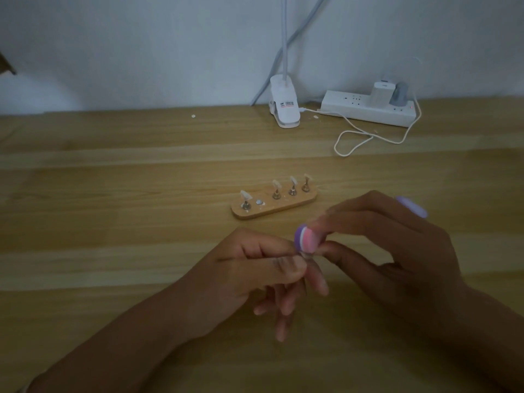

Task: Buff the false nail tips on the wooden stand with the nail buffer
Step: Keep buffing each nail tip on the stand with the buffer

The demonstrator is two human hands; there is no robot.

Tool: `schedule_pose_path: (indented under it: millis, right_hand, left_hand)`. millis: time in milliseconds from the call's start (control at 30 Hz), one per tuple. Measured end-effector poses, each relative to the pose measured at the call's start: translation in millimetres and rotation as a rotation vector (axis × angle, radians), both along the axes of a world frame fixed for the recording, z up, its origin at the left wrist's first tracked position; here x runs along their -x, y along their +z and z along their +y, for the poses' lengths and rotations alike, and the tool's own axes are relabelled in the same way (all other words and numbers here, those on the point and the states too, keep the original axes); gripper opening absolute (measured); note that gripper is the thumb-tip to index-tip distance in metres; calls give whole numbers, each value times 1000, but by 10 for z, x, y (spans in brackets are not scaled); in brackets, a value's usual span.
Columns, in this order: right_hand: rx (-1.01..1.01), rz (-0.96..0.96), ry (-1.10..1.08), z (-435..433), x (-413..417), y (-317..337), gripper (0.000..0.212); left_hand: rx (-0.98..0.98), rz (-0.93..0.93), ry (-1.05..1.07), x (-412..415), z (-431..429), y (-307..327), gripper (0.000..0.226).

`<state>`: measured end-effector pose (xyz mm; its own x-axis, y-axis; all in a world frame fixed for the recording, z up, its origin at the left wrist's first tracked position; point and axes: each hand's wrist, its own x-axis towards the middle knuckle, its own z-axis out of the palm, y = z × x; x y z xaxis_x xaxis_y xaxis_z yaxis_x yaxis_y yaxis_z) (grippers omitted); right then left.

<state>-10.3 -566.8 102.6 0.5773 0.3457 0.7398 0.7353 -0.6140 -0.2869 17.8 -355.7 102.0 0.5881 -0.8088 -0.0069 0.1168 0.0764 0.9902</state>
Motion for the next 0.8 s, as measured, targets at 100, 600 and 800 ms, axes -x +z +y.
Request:
schedule_pose_path:
  millis: [100,600,800]
  right_hand:
    - [-14,63,-49,-69,-29,7,17]
    - [-17,-13,-18,-11,-47,-28,27]
    - [-46,17,15,20,-23,-3,20]
  left_hand:
    - [-9,39,31,-5,-19,-10,26]
    - [-40,14,135,21,-26,4,27]
    - [-68,17,171,14,-50,16,30]
